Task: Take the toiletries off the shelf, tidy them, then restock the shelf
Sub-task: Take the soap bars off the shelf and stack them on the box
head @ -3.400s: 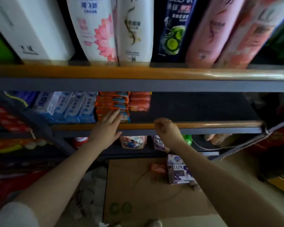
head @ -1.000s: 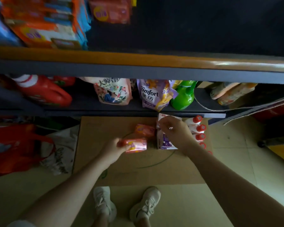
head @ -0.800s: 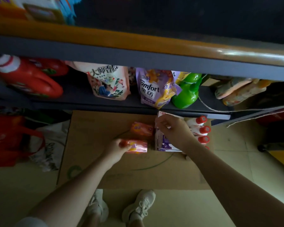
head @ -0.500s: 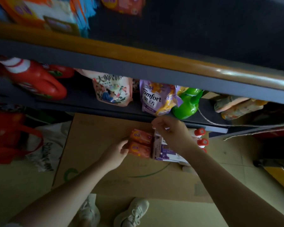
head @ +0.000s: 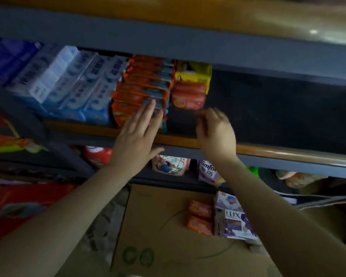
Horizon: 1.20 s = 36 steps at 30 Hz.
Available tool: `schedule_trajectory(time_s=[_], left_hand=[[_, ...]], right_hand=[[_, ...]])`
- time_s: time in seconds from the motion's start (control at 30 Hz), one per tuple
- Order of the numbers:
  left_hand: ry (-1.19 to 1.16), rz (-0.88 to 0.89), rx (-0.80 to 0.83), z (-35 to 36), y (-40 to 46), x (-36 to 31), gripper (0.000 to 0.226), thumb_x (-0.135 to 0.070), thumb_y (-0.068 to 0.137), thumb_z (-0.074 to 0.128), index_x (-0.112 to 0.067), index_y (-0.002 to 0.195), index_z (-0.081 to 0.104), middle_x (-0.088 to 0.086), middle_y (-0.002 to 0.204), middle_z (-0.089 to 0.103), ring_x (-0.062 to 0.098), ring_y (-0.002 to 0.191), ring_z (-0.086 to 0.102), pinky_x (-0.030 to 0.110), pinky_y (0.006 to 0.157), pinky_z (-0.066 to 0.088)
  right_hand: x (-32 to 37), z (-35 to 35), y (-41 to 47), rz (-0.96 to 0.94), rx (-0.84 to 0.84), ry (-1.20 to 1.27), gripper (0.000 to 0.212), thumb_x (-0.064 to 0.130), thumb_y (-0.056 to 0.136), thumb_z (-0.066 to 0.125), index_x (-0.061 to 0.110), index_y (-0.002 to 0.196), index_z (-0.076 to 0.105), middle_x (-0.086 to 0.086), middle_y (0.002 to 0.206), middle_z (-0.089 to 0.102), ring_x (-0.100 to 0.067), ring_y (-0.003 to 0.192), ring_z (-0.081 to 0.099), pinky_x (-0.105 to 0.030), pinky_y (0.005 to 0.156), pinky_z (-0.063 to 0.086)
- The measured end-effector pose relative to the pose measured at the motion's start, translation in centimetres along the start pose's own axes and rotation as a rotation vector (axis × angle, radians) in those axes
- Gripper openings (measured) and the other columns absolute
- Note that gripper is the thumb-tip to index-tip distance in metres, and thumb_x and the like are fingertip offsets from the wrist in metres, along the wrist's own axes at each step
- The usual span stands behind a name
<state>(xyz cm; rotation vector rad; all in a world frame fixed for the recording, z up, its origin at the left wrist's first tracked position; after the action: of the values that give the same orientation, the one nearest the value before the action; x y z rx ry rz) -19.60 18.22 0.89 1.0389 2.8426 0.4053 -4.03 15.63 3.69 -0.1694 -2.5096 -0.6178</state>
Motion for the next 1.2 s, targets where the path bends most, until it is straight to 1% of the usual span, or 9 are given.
schedule_trajectory(time_s=[0.17,0.4,0.57,0.67,0.73,0.83,0.97,1.1,1.2], left_hand=[[0.03,0.001,0.08,0.7,1.4,2.1,0.089,-0.037,0.075,0.074,-0.005,0.144,0.027,0.017,0.151,0.027,0.033,0.138,0.028,0.039,0.113,0.013],[-0.054,0.045,0.029,0.5,1.4,1.9,0.087,-0.034,0.074,0.075,-0.006,0.143,0.031,0.016,0.15,0.029,0.032,0.137,0.029,0.037,0.112,0.008],[-0.196,0.086,0.019,0.3,1.2,1.9,0.08,-0.044,0.087,0.058,-0.01,0.147,0.018,0.01,0.155,0.015,0.024,0.143,0.014,0.031,0.114,-0.002],[-0.636,0.031,-0.096,-2.6,1.1,2.1,0.072,-0.039,0.085,0.058,-0.012,0.144,0.026,0.001,0.148,0.03,0.014,0.136,0.025,0.026,0.112,0.02],[-0.895,0.033,-0.186,-4.6,0.6,1.3,0.069,-0.038,0.084,0.06,-0.02,0.142,0.026,-0.014,0.14,0.032,0.004,0.131,0.031,0.017,0.107,0.029],[-1.1,-0.002,-0.154,-5.4,0.2,-0.3,0.06,-0.032,0.081,0.066,-0.025,0.134,0.039,-0.015,0.125,0.047,0.004,0.116,0.05,0.023,0.095,0.045],[-1.192,-0.046,-0.094,-4.6,-0.3,-1.4,0.044,-0.023,0.079,0.07,-0.027,0.118,0.05,-0.019,0.109,0.055,0.003,0.099,0.058,0.026,0.086,0.05],[-1.317,-0.09,0.053,-1.8,-1.1,-2.6,0.037,-0.022,0.08,0.07,-0.035,0.108,0.051,-0.016,0.105,0.06,0.003,0.095,0.061,0.024,0.081,0.051],[-1.374,-0.1,0.221,1.0,-2.6,-4.1,0.041,-0.021,0.077,0.07,-0.034,0.11,0.05,-0.009,0.108,0.061,0.002,0.097,0.061,0.018,0.081,0.05]], right_hand=[[-1.2,4.6,5.1,0.102,0.272,-0.248,0.046,0.018,0.095,0.047,0.011,0.139,0.036,-0.009,0.147,0.033,-0.034,0.131,0.029,-0.046,0.101,0.035],[-2.1,6.0,6.6,0.14,0.261,-0.56,0.043,0.008,0.085,0.057,0.014,0.127,0.05,-0.015,0.136,0.037,-0.035,0.122,0.034,-0.043,0.098,0.034],[-2.6,4.9,5.5,0.188,0.233,-0.279,0.043,0.008,0.087,0.057,0.018,0.129,0.05,-0.011,0.126,0.054,-0.033,0.117,0.045,-0.039,0.088,0.044],[-0.5,1.8,3.2,0.114,0.107,0.04,0.045,0.014,0.079,0.07,0.011,0.122,0.057,-0.005,0.109,0.062,-0.02,0.098,0.056,-0.016,0.083,0.041],[0.2,0.5,0.9,0.153,0.133,0.245,0.041,0.015,0.075,0.075,0.019,0.113,0.06,0.008,0.096,0.06,-0.004,0.083,0.055,-0.002,0.072,0.037],[1.3,0.2,-2.7,0.235,0.281,0.529,0.034,0.01,0.076,0.074,0.029,0.1,0.057,0.013,0.089,0.062,0.007,0.077,0.057,-0.007,0.071,0.043],[1.3,0.5,-5.9,0.359,0.379,0.726,0.036,0.006,0.075,0.073,0.028,0.099,0.06,0.01,0.088,0.066,-0.002,0.081,0.063,-0.018,0.076,0.05],[-0.2,-0.8,-8.0,0.341,0.283,0.479,0.038,0.013,0.072,0.078,0.032,0.098,0.057,0.014,0.089,0.062,-0.003,0.082,0.059,-0.019,0.075,0.046],[0.0,-2.6,-9.3,0.161,0.133,0.112,0.037,0.018,0.07,0.079,0.021,0.103,0.062,0.001,0.099,0.062,-0.024,0.091,0.054,-0.032,0.077,0.041]])
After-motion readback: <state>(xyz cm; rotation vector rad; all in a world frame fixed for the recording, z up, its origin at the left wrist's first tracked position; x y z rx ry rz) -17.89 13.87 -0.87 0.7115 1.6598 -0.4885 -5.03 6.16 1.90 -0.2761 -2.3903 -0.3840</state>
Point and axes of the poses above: each hand's wrist, its own y-axis towards the middle knuckle, its own z-axis out of the palm, x = y × z, the point moved 9 cm from there along y, towards the middle knuckle
